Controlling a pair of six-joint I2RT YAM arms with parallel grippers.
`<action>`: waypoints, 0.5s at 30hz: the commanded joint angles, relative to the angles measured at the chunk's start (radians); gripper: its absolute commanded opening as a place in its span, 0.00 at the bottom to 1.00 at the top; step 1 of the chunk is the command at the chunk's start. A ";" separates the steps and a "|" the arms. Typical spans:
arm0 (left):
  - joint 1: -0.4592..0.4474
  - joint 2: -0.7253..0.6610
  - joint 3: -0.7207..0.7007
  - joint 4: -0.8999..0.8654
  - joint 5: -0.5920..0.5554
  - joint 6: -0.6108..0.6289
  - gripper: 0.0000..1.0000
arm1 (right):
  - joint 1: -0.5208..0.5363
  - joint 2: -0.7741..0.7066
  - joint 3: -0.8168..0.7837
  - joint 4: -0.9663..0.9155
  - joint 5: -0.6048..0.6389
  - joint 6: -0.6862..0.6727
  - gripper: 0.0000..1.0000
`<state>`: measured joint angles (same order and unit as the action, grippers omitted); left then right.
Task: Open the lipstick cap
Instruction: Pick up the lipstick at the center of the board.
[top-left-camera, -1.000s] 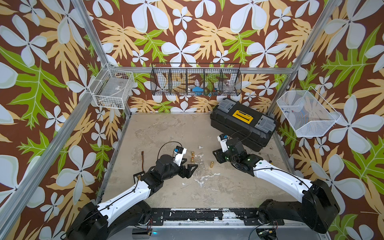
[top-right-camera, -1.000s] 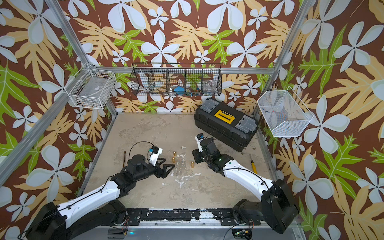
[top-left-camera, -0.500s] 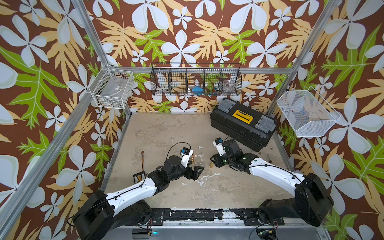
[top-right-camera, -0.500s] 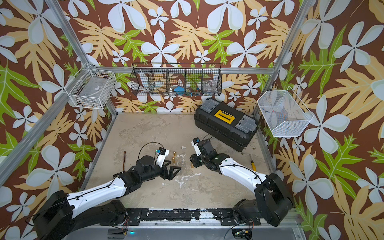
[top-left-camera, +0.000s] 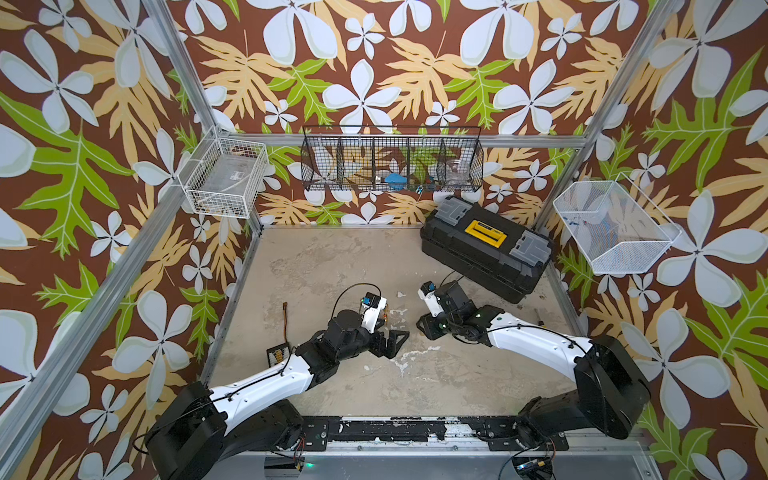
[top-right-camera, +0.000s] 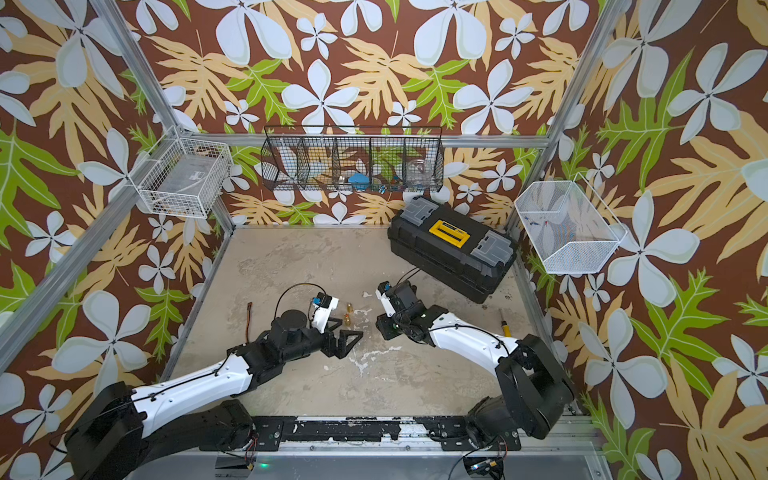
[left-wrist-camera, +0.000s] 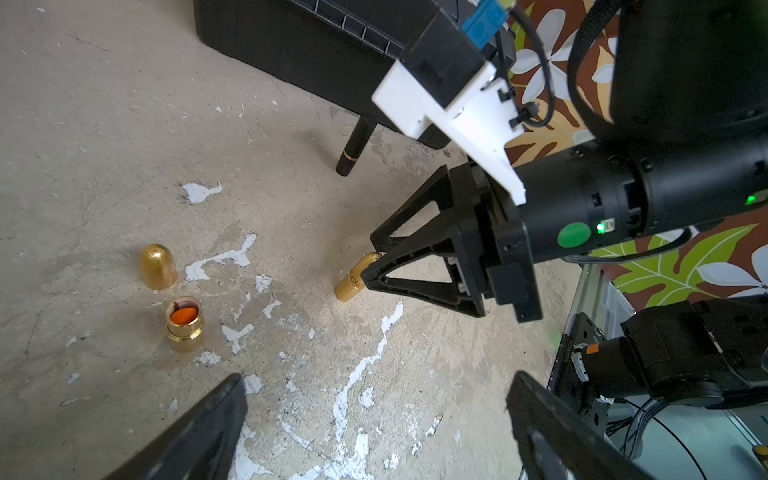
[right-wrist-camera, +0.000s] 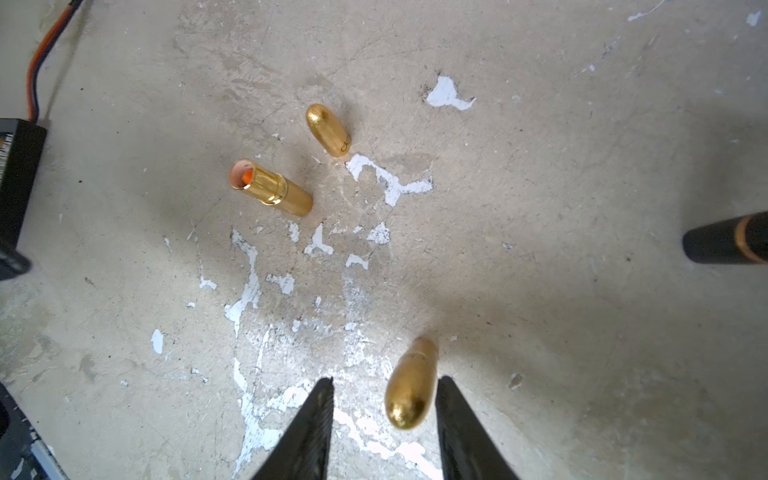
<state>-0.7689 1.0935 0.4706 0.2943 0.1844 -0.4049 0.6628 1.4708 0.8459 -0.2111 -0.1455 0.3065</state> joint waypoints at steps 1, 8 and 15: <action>-0.001 -0.015 -0.006 0.006 -0.016 0.028 1.00 | 0.004 0.016 0.006 -0.001 0.022 -0.007 0.41; -0.001 -0.028 -0.009 0.005 -0.029 0.034 1.00 | 0.005 0.051 0.012 0.011 0.031 -0.015 0.37; -0.001 -0.028 -0.001 -0.002 -0.037 0.038 1.00 | 0.005 0.088 0.023 0.013 0.055 -0.031 0.32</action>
<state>-0.7689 1.0679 0.4637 0.2909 0.1581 -0.3805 0.6670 1.5517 0.8623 -0.2073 -0.1196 0.2863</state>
